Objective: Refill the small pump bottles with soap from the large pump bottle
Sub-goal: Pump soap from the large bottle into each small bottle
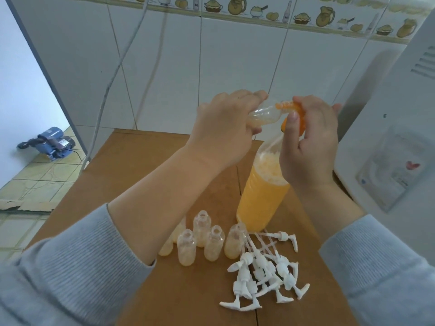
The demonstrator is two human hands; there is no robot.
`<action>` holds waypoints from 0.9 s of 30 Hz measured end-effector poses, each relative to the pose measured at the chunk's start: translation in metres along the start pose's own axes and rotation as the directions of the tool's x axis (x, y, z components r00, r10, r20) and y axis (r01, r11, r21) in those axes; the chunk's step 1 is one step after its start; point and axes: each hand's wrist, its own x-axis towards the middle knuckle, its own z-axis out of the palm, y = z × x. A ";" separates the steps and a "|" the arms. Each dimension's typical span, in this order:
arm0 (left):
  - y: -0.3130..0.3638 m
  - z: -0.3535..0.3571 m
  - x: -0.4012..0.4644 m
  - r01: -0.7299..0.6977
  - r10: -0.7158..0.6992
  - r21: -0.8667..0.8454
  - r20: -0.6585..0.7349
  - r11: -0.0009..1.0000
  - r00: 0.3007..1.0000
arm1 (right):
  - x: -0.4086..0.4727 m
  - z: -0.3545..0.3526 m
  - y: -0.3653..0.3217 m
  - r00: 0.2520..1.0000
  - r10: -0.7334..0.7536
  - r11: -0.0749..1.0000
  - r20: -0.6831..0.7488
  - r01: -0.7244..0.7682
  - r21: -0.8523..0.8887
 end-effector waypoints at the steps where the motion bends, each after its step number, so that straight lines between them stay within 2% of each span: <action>1: -0.001 -0.002 0.002 -0.003 0.003 0.016 0.009 1.000 1.000 | 0.003 -0.001 -0.001 1.000 -0.005 1.000 0.023 0.005 -0.006; 3: -0.001 -0.007 0.005 -0.019 0.019 0.035 0.001 0.999 1.000 | 0.008 -0.004 -0.003 0.999 -0.012 1.000 0.053 0.013 -0.019; 10: 0.001 -0.003 0.002 -0.018 0.017 -0.030 -0.041 0.999 0.999 | 0.002 0.000 -0.009 0.999 0.033 0.999 -0.021 -0.033 -0.003; 14: -0.004 -0.001 -0.002 0.001 0.000 -0.047 0.026 0.999 1.000 | -0.001 -0.004 -0.009 0.998 0.047 0.999 0.050 -0.047 -0.005; 17: -0.002 -0.007 0.002 -0.018 0.018 -0.030 0.016 0.999 1.000 | 0.007 -0.012 -0.011 0.995 0.013 1.000 0.096 -0.011 -0.026; 24: 0.005 -0.003 0.001 -0.021 0.021 -0.043 -0.003 0.999 1.000 | 0.002 -0.008 -0.004 1.000 0.003 1.000 -0.016 -0.003 -0.019; 27: 0.003 0.000 -0.003 -0.013 0.013 -0.035 0.015 0.999 1.000 | -0.005 -0.004 -0.003 1.000 0.010 1.000 0.000 -0.010 -0.018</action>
